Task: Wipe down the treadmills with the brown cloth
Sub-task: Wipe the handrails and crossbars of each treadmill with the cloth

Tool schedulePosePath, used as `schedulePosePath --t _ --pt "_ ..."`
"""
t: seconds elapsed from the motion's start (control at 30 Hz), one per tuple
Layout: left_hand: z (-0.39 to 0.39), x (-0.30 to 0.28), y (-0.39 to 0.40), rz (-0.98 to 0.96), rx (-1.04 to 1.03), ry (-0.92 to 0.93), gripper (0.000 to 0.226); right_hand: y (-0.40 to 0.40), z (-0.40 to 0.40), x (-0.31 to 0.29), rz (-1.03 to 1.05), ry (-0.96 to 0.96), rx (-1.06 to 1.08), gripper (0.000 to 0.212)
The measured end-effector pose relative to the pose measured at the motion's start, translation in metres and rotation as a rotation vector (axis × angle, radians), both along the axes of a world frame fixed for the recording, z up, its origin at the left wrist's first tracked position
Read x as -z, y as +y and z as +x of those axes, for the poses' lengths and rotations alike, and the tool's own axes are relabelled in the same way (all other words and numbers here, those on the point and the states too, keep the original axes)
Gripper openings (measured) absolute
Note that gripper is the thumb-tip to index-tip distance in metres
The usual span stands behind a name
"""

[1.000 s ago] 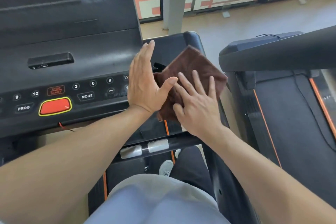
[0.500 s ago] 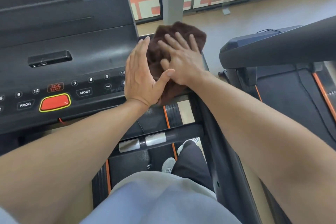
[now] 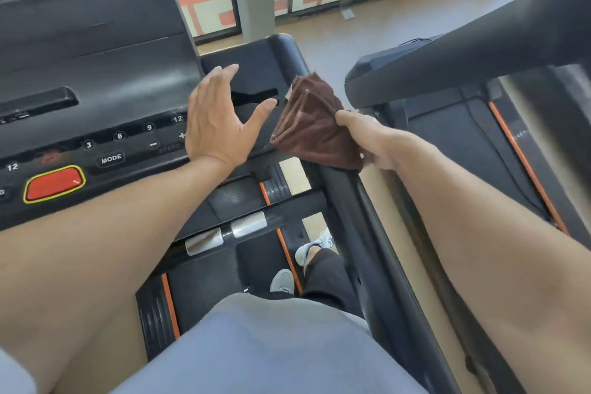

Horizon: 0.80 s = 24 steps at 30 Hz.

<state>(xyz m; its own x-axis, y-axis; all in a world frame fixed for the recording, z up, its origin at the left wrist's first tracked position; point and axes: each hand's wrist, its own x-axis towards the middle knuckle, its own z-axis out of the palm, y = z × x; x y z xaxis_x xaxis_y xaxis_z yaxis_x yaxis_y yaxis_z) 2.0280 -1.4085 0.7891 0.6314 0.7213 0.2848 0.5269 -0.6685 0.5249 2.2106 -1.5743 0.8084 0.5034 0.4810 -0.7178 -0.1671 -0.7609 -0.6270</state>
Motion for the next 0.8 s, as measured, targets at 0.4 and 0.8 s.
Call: schedulePosePath --t 0.4,0.8 --pt "0.001 -0.003 0.0 0.024 -0.001 0.159 0.097 0.012 -0.096 0.029 -0.312 -1.091 -0.582 0.107" --pt "-0.001 0.002 -0.003 0.033 -0.009 0.135 0.091 0.038 -0.059 0.022 -0.185 -1.05 -0.723 0.103"
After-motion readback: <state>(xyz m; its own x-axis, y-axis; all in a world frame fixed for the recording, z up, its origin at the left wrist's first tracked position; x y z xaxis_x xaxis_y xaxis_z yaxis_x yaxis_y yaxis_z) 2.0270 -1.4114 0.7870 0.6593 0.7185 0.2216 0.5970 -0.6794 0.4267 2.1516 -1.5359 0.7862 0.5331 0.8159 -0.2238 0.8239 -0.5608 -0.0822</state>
